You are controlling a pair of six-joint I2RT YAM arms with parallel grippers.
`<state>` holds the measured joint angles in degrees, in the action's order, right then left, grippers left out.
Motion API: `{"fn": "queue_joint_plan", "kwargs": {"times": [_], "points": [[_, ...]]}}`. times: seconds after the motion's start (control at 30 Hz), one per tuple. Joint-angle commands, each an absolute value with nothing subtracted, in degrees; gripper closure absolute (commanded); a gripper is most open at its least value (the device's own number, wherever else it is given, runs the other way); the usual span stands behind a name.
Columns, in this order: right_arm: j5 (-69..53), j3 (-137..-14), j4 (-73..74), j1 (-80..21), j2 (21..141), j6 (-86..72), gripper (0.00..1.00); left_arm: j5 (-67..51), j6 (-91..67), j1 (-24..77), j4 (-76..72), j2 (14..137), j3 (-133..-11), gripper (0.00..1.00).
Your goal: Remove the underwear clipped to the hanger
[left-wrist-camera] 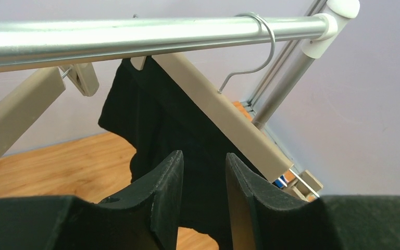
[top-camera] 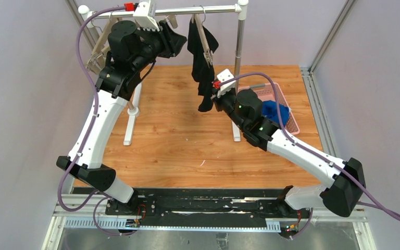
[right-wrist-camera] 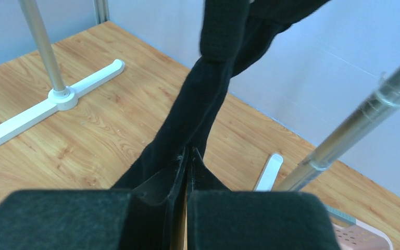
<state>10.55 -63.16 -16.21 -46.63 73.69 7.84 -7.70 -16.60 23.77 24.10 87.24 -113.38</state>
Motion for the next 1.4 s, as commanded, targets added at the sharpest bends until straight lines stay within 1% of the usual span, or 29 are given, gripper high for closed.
{"fn": "queue_joint_plan", "kwargs": {"times": [0.0, 0.13, 0.27, 0.3, 0.33, 0.37, 0.4, 0.97, 1.2, 1.37], "points": [[14.0, -65.4, -17.4, -50.0, 75.7, 12.3, 0.99, -8.6, -15.7, 24.0, 22.7, 88.1, -114.4, 0.57], [15.2, -65.4, -17.4, -51.3, 77.0, 13.5, 0.99, -10.6, -17.0, 24.1, 20.9, 89.0, -115.0, 0.56], [16.1, -65.4, -17.2, -52.1, 77.7, 14.5, 0.99, -13.0, -17.3, 24.1, 22.7, 91.9, -119.7, 0.56], [16.2, -65.4, -17.1, -52.2, 77.8, 14.6, 0.99, -13.5, -17.1, 24.1, 23.1, 92.5, -120.6, 0.51], [16.3, -65.3, -16.9, -52.3, 77.8, 14.6, 0.99, -14.0, -16.9, 24.1, 23.1, 93.0, -121.1, 0.37], [16.4, -65.2, -16.8, -52.3, 77.8, 14.7, 0.99, -14.5, -16.6, 24.1, 22.8, 93.2, -121.1, 0.05], [16.5, -65.1, -16.7, -52.4, 77.7, 14.7, 0.99, -14.7, -16.1, 24.0, 22.5, 93.3, -121.1, 0.01], [18.9, -62.9, -16.9, -52.9, 76.7, 14.8, 0.99, -7.9, -9.7, 24.6, 27.2, 95.6, -121.1, 0.02], [19.4, -62.5, -16.6, -53.1, 76.8, 15.0, 0.99, -2.0, -11.1, 24.6, 22.2, 91.9, -115.6, 0.02], [19.5, -62.4, -16.4, -53.3, 77.0, 15.0, 0.98, -1.1, -12.2, 24.6, 28.1, 94.4, -120.3, 0.02]]}}
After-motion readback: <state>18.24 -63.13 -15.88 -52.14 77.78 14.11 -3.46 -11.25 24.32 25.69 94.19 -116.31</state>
